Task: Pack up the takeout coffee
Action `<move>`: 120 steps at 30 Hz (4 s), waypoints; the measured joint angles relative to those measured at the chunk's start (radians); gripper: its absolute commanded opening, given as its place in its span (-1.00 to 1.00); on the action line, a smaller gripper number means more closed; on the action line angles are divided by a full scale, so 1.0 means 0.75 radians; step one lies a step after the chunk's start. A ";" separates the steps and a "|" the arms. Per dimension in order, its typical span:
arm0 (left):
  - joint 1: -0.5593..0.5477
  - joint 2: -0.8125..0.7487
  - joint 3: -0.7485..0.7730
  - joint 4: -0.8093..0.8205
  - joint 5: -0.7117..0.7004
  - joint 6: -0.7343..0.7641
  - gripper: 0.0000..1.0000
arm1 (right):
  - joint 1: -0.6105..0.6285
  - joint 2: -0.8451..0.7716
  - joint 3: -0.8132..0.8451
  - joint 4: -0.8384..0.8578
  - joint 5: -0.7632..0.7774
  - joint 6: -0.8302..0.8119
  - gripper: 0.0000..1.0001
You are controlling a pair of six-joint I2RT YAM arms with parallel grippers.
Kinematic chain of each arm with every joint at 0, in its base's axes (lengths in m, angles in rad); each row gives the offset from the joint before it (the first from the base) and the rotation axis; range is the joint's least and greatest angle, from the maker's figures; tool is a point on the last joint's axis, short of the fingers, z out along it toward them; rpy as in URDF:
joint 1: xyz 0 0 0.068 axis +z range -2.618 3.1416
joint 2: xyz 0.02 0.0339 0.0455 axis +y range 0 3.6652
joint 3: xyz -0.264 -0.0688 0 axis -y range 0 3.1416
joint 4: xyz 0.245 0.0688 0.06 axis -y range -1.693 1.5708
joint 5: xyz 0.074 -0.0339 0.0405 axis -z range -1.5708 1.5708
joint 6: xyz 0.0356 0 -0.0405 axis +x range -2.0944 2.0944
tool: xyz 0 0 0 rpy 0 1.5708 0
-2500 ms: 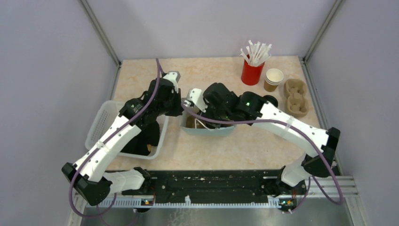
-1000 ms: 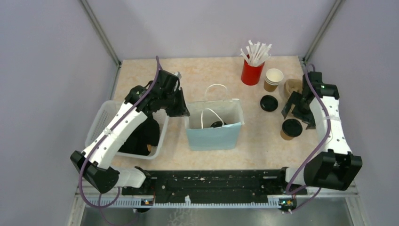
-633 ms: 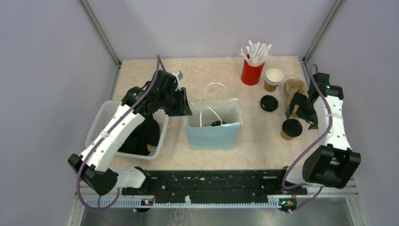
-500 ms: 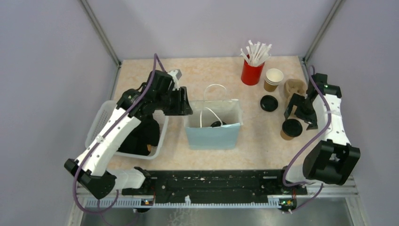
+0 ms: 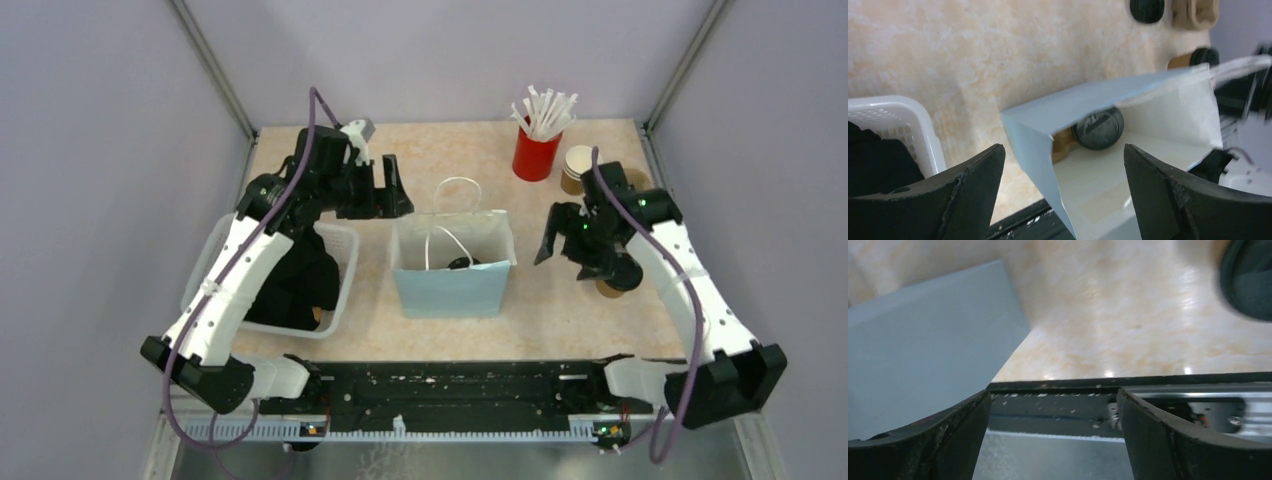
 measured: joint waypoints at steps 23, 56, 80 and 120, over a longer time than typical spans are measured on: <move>0.379 0.493 -0.254 0.438 0.625 -0.168 0.05 | 0.692 -0.359 -0.928 0.959 -0.261 1.377 0.29; -0.042 -0.064 -0.869 0.407 0.524 -0.247 0.56 | 0.305 0.876 0.396 0.670 -0.343 0.158 0.68; 0.145 -0.132 -0.021 0.110 -0.033 -0.132 0.86 | -0.200 0.051 0.093 -0.003 0.278 -0.095 0.97; 0.161 0.116 -0.128 0.170 0.248 -0.049 0.50 | 0.111 0.023 -0.323 0.567 -0.261 0.586 0.59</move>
